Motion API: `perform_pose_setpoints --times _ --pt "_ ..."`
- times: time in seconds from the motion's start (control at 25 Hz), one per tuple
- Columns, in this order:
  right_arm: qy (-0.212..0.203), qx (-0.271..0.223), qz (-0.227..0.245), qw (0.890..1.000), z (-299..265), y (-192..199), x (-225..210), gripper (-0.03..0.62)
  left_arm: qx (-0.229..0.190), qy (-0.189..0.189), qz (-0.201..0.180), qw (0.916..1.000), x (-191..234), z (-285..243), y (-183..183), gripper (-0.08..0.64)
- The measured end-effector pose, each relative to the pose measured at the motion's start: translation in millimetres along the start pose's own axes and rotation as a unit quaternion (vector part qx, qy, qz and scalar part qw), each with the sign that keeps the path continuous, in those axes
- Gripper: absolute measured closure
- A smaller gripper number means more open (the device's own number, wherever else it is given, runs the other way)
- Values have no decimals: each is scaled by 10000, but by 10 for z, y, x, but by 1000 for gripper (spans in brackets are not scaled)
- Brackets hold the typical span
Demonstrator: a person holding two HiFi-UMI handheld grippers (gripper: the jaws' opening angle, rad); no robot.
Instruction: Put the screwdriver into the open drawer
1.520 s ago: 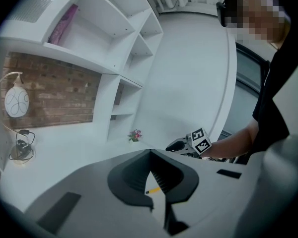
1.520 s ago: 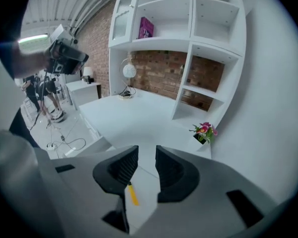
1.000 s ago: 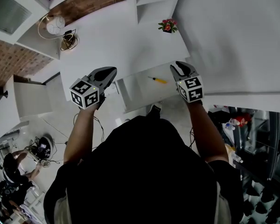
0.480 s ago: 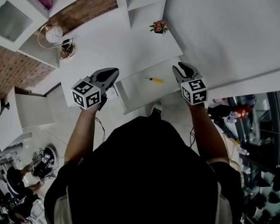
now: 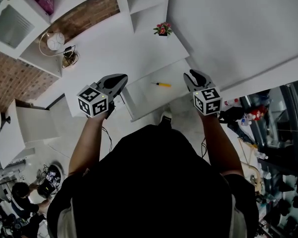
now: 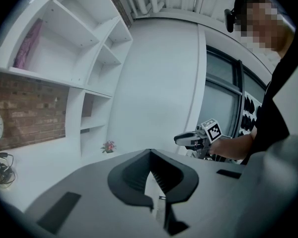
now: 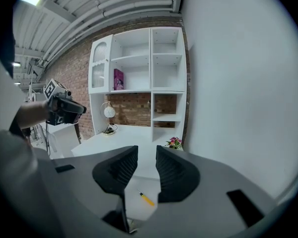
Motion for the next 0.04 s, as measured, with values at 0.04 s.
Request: perform_pose_setpoints --times 0.04 --pt "5 -5 -6 10000 32 8 13 469 -1 9 5 10000 -24 8 10 545"
Point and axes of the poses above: the fingertips, and each gripper's own axes: z backward along the fingers, x to its left, y out of its underside, the point moved 1 cm from there along z, backward along the fingers, and after that the axes turned 1 degree about y, right-handed, at the moved point
